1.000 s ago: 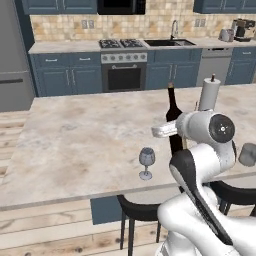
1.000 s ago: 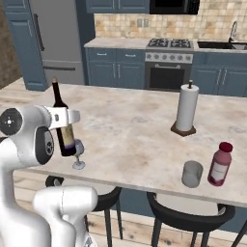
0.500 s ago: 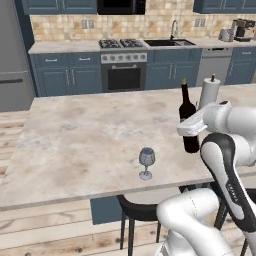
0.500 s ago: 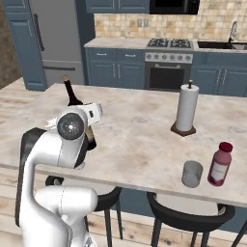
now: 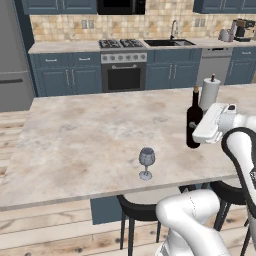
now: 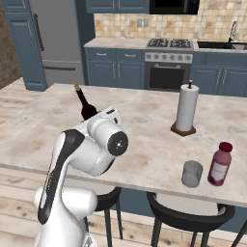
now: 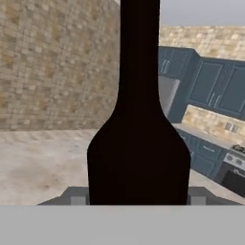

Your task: There is a wine glass and glass cup on the dining counter. Place the wine bottle next to the wine glass and the juice bottle next to the glass cup.

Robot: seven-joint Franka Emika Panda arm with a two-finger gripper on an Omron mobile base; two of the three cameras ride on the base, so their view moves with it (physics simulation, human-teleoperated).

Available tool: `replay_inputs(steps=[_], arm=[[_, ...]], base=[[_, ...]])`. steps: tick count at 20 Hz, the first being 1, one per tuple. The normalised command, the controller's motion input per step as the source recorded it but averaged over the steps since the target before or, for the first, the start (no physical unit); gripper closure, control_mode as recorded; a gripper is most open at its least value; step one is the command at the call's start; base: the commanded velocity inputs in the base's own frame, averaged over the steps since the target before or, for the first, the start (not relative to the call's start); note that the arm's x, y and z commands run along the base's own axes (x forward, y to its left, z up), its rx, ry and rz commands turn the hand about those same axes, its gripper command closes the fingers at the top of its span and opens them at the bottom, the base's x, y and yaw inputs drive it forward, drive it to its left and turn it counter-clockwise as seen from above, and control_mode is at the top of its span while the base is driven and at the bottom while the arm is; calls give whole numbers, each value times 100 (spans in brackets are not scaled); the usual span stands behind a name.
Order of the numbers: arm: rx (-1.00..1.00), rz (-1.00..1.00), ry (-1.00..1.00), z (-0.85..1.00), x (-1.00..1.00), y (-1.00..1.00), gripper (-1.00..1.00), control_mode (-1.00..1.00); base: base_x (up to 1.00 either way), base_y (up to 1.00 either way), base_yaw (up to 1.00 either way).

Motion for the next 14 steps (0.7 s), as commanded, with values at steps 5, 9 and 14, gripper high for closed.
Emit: replay_inputs(steps=[5,9,14], arm=[[2,10,4,-21,35,-19,100,-100],[7,9,22,-27,34,-7,100,-100],[11,12,35,-18,27,-8,100,-100]], base=[[0,0,0],[0,0,0],[0,0,0]])
